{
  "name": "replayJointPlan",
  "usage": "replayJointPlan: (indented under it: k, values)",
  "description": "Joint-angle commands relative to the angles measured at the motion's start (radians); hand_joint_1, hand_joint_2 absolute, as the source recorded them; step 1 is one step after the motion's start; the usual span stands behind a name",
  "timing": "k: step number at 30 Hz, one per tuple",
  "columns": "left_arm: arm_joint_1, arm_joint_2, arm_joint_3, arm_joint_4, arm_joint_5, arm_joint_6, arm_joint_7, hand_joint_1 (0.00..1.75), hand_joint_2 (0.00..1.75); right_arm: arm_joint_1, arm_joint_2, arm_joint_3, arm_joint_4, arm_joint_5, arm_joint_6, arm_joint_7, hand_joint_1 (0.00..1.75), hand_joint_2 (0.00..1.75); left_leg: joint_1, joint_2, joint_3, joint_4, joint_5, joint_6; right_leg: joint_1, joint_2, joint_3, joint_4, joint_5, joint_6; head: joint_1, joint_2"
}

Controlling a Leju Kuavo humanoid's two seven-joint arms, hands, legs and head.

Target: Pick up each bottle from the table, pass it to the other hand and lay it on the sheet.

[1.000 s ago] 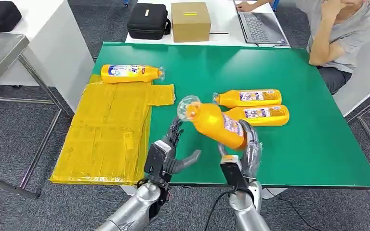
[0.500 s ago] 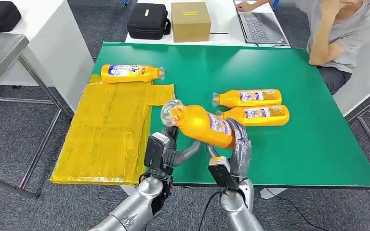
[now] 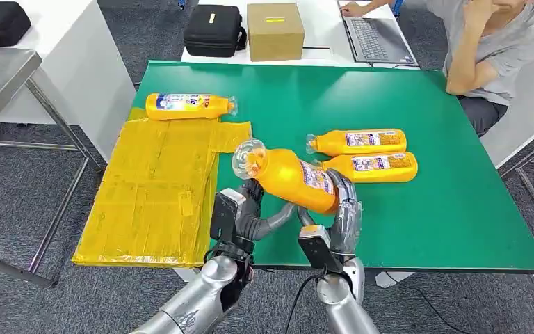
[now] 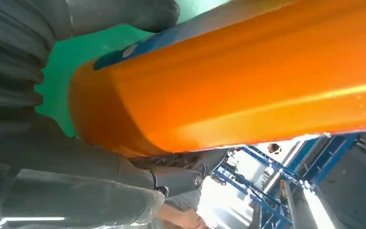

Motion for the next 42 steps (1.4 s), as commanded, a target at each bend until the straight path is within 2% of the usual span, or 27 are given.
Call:
replayJointPlan:
  k: [1, 5, 15, 24, 26, 27, 32, 38, 39, 42]
  values:
    - [-0.007, 0.058, -0.104, -0.093, 0.028, -0.025, 0.031, 0.0, 1.75, -0.056, 0.024, 0.012, 0.041, 0.006, -0.002, 0.0, 1.75, 1.75, 0.0, 0.003, 0.005, 0.0, -0.002, -0.002, 0.0, 0.002, 0.003, 0.001, -0.002, -0.002, 0.0, 0.0]
    - [0.006, 0.083, -0.132, -0.125, 0.021, -0.009, 0.043, 0.0, 1.75, -0.063, 0.018, -0.024, 0.02, 0.026, -0.002, 0.0, 1.75, 1.75, 0.0, 0.003, 0.004, 0.0, -0.002, -0.002, 0.0, 0.002, 0.003, 0.0, -0.001, -0.002, 0.0, 0.0]
    - [0.015, 0.093, -0.131, -0.109, 0.03, 0.01, 0.025, 0.0, 1.75, -0.042, -0.005, -0.12, 0.025, 0.062, -0.002, 0.0, 1.75, 1.75, 0.0, 0.0, 0.003, -0.001, 0.0, -0.001, 0.0, -0.001, 0.003, -0.001, -0.001, -0.001, 0.0, 0.0]
    - [0.028, 0.098, -0.129, -0.113, 0.019, 0.08, -0.026, 0.0, 1.75, -0.017, 0.037, -0.263, -0.008, 0.122, -0.002, 0.0, 1.75, 1.75, 0.0, 0.0, 0.006, -0.001, -0.002, -0.002, 0.0, -0.001, 0.005, 0.0, -0.003, -0.002, 0.0, 0.0]
    - [0.028, 0.098, -0.129, -0.113, 0.019, 0.08, -0.026, 0.0, 1.75, -0.017, 0.037, -0.263, -0.008, 0.122, -0.002, 0.0, 1.75, 1.75, 0.0, 0.001, 0.002, -0.001, -0.001, -0.001, 0.0, 0.0, 0.002, 0.0, -0.001, -0.001, 0.0, 0.0]
    - [0.028, 0.098, -0.129, -0.113, 0.019, 0.08, -0.026, 0.0, 1.75, -0.017, 0.037, -0.263, -0.008, 0.122, -0.002, 0.0, 1.75, 1.75, 0.0, 0.001, 0.005, 0.0, -0.002, -0.002, 0.0, 0.0, 0.004, 0.0, -0.002, -0.002, 0.0, 0.0]
    - [0.013, 0.078, -0.122, -0.094, 0.015, 0.118, -0.031, 0.0, 1.75, -0.009, 0.068, -0.28, -0.022, 0.174, -0.002, 0.0, 1.75, 1.75, 0.0, 0.001, 0.003, 0.0, -0.001, -0.001, 0.0, 0.0, 0.002, 0.0, -0.001, -0.001, 0.0, 0.0]
    - [-0.009, 0.029, -0.145, -0.079, 0.054, 0.094, 0.003, 0.0, 1.75, -0.033, 0.116, -0.325, -0.02, 0.229, -0.002, 0.0, 1.75, 1.75, 0.0, 0.0, 0.005, 0.001, -0.003, -0.003, 0.0, -0.001, 0.004, 0.002, -0.004, -0.002, 0.0, 0.0]
    - [-0.01, 0.027, -0.146, -0.079, 0.055, 0.093, 0.005, 0.0, 1.75, -0.035, 0.117, -0.325, -0.017, 0.228, -0.002, 0.0, 1.75, 1.75, 0.0, 0.0, 0.002, 0.001, -0.001, -0.001, 0.001, -0.001, 0.001, 0.001, -0.001, -0.001, 0.0, 0.0]
    - [-0.014, 0.02, -0.154, -0.076, 0.07, 0.075, 0.029, 0.0, 1.75, -0.05, 0.129, -0.319, 0.004, 0.236, -0.002, 0.0, 1.75, 1.75, 0.0, 0.001, 0.004, 0.001, -0.003, -0.002, 0.0, -0.001, 0.003, 0.002, -0.003, -0.002, 0.0, 0.0]
